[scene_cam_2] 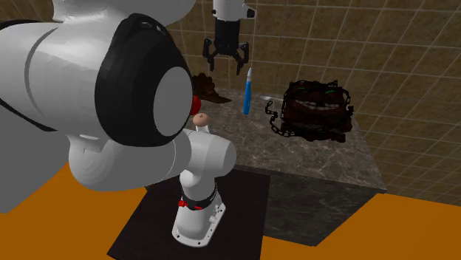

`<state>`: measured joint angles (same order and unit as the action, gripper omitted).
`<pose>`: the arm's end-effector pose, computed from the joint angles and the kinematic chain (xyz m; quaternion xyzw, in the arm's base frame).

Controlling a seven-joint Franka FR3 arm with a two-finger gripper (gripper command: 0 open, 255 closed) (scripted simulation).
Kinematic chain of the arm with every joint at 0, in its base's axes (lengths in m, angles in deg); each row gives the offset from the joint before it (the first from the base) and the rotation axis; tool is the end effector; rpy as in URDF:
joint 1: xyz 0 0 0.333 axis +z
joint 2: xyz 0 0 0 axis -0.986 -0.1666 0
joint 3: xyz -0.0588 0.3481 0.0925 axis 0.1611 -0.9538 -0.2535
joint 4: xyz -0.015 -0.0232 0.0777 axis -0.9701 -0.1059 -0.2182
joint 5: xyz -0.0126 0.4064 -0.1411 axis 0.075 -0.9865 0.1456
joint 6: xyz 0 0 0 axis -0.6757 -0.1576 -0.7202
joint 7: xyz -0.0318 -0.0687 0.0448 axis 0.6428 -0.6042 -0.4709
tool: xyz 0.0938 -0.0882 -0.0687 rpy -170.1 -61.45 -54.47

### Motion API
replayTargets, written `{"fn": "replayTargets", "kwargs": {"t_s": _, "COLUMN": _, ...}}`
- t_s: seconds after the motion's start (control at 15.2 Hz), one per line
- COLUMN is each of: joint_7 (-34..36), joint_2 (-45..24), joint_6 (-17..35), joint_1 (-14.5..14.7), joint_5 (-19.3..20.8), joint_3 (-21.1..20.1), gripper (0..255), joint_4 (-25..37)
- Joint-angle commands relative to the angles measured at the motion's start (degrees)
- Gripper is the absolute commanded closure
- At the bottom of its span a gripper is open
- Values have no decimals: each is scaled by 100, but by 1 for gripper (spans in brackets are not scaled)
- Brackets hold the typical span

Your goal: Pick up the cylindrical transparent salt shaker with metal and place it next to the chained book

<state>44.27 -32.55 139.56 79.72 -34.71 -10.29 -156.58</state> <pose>0.3086 -0.0209 0.5842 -0.9984 -0.0219 0.0463 0.0259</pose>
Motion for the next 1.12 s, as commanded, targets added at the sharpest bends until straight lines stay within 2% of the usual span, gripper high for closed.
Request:
{"fn": "replayTargets", "kwargs": {"t_s": 0.0, "joint_7": 0, "joint_2": 0, "joint_6": 0, "joint_1": 0, "joint_5": 0, "joint_3": 0, "gripper": 0, "joint_4": 0}}
{"fn": "replayTargets", "kwargs": {"t_s": 0.46, "joint_7": 593, "joint_2": 1177, "joint_6": 1148, "joint_1": 156, "joint_5": -345, "joint_3": -568, "gripper": 0, "joint_4": -1838}}
{"fn": "replayTargets", "kwargs": {"t_s": 0.79, "joint_7": 1074, "joint_2": 1838, "joint_6": 1985, "joint_1": 433, "joint_5": -733, "joint_3": -1108, "gripper": 0, "joint_4": -2988}}
{"fn": "replayTargets", "kwargs": {"t_s": 0.92, "joint_7": 1264, "joint_2": 2008, "joint_6": 2295, "joint_1": 576, "joint_5": -903, "joint_3": -1334, "gripper": 0, "joint_4": -3352}}
{"fn": "replayTargets", "kwargs": {"t_s": 1.06, "joint_7": 1264, "joint_2": 1971, "joint_6": 2470, "joint_1": 594, "joint_5": -934, "joint_3": -1363, "gripper": 0, "joint_4": -3491}}
